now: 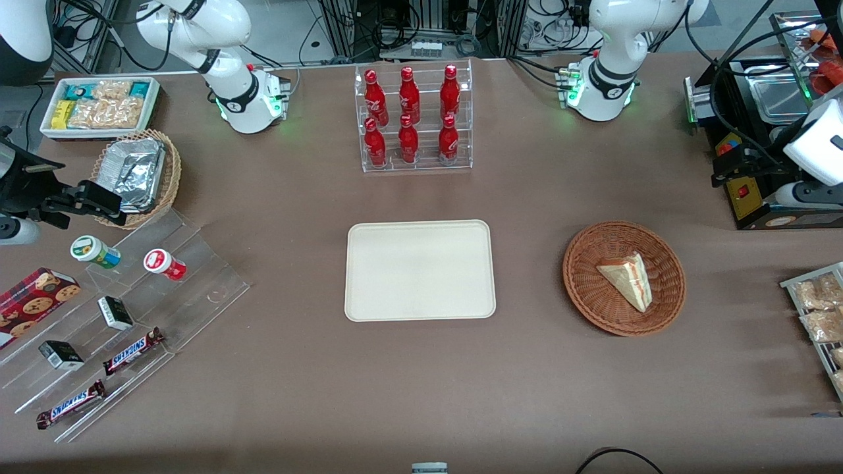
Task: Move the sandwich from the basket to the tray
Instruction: 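Move the left gripper from rest toward the wicker basket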
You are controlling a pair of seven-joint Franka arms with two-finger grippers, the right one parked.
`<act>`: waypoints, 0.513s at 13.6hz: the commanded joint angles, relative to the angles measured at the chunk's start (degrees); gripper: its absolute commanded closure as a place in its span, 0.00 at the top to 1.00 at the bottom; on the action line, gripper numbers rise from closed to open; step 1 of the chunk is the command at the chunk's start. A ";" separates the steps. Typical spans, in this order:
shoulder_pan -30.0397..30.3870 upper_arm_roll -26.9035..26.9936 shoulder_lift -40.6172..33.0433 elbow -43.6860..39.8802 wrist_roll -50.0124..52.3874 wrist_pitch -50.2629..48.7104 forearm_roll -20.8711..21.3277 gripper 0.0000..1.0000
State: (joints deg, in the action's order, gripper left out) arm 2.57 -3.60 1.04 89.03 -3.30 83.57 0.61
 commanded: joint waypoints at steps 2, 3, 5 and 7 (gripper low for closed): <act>0.42 -0.61 2.21 -2.99 0.92 -1.75 -0.08 1.00; 0.42 -0.61 2.82 -3.08 1.02 -1.66 -0.08 1.00; 0.24 -0.61 4.13 -2.55 2.15 -1.31 0.27 1.00; 0.24 -0.61 6.16 -2.55 3.65 -0.70 0.71 1.00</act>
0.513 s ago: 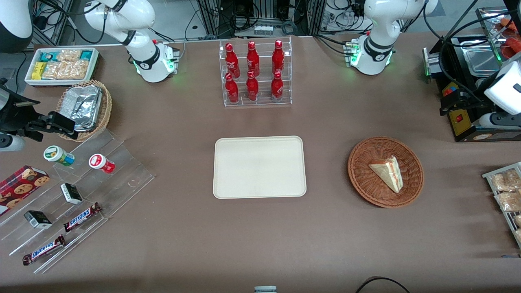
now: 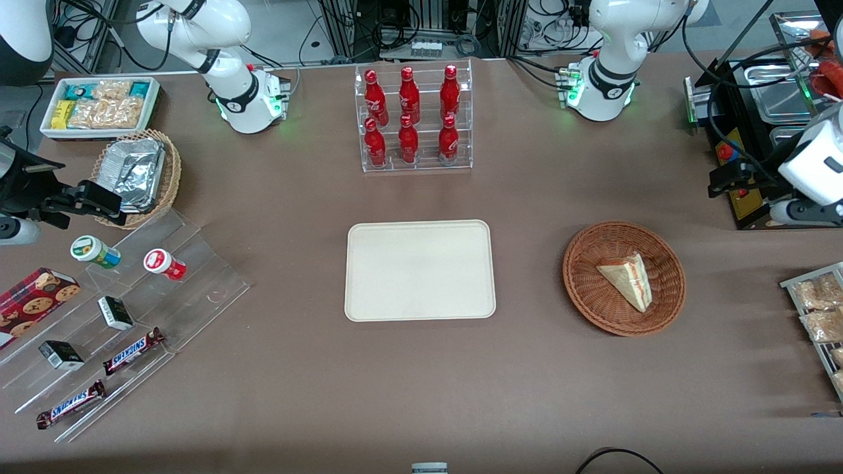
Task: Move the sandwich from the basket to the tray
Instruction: 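Move the left gripper from rest toward the wicker basket, then lower the open left gripper over the wrapped sandwich in the basket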
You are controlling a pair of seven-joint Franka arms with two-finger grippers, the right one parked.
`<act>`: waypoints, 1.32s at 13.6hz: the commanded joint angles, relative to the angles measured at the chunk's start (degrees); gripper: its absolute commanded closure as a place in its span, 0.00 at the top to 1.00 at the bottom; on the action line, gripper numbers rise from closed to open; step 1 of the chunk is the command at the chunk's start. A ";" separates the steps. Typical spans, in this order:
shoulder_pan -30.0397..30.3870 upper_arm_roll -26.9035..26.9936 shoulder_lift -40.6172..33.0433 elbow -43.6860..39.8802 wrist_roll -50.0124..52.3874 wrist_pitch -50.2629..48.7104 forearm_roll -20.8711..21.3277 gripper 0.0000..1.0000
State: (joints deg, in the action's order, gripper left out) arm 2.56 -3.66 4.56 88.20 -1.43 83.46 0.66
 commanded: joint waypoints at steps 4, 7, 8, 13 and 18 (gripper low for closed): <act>0.25 -0.48 5.45 0.91 9.13 4.50 4.52 1.00; 1.73 0.40 5.37 6.62 9.69 13.11 5.58 1.00; 2.00 0.84 6.33 7.50 10.21 15.22 5.76 1.00; 2.89 3.91 8.18 16.45 12.67 29.80 5.06 1.00; 2.36 3.74 8.36 22.45 16.72 38.62 4.79 1.00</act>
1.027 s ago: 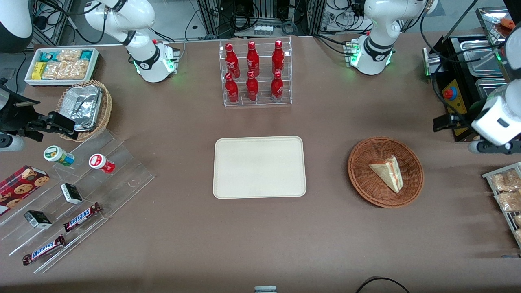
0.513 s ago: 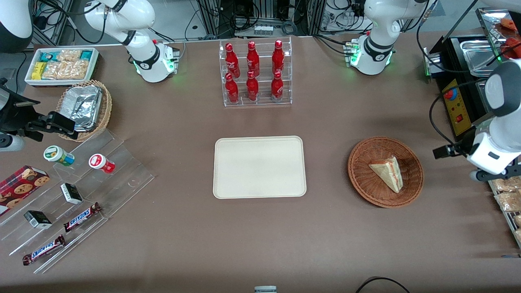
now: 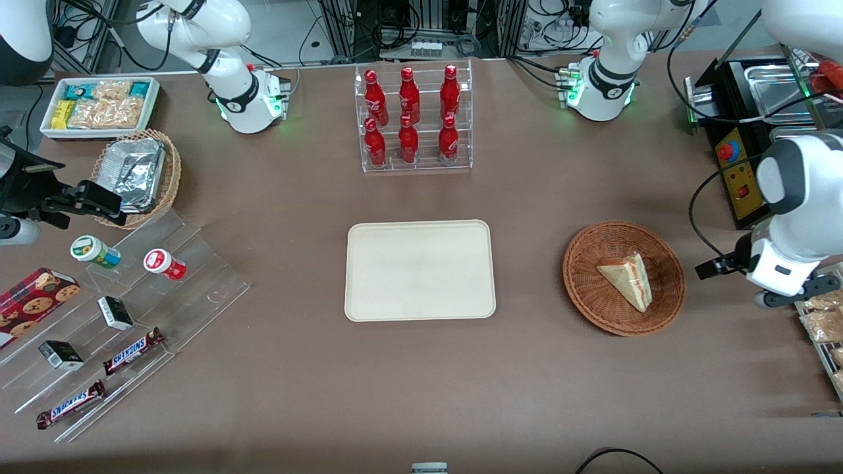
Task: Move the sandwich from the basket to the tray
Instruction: 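Lower the open left gripper over the wrapped sandwich in the basket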
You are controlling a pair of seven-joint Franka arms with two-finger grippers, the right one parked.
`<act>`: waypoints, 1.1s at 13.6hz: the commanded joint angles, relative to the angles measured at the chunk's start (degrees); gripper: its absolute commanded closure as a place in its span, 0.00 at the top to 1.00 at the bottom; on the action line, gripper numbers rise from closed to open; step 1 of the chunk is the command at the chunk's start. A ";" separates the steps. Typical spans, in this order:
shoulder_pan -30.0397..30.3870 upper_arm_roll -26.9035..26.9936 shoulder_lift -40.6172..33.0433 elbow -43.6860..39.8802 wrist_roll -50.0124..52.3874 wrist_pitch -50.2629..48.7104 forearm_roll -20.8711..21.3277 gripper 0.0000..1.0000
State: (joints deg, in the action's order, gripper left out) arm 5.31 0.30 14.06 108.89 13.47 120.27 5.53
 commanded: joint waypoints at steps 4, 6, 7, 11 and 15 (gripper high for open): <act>-0.65 -1.00 -1.05 1.67 2.18 3.65 -4.27 1.00; -1.88 -1.35 -0.79 2.29 2.61 4.97 -7.54 1.00; -2.41 -1.44 -0.61 2.46 3.92 5.67 -7.64 1.00; -5.92 -1.44 1.05 3.17 16.03 9.36 -7.64 1.00; -8.12 -1.35 2.20 4.91 23.44 11.91 -7.46 1.00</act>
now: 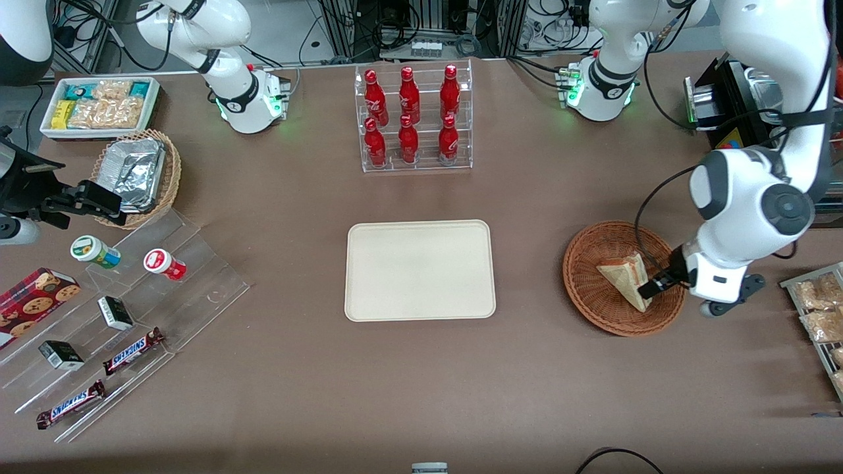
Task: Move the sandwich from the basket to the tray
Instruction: 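Lower the open left gripper over the wrapped sandwich in the basket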
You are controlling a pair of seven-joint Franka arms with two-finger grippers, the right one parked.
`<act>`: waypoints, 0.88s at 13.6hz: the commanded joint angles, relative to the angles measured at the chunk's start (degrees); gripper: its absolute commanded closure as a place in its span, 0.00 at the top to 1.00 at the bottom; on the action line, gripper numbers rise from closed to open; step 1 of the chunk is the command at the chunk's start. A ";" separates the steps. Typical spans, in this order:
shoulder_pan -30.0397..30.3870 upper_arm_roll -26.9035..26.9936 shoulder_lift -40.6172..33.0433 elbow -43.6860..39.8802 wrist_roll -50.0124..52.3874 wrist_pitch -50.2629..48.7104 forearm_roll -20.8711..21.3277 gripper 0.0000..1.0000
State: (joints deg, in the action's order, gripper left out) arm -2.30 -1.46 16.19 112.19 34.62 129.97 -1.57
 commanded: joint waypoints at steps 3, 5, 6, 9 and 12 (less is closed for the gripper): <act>-0.51 0.32 0.15 2.42 3.61 3.36 -0.27 1.00; -0.59 0.32 0.24 3.21 3.62 3.45 -0.01 1.00; -0.68 0.32 0.24 4.17 3.70 4.40 0.08 1.00; -1.04 0.32 0.24 6.81 4.84 8.36 0.08 1.00; -1.12 0.32 1.29 7.69 5.29 8.46 0.34 1.00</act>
State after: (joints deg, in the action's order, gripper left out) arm -2.77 -1.38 17.18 118.73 38.54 137.27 -1.56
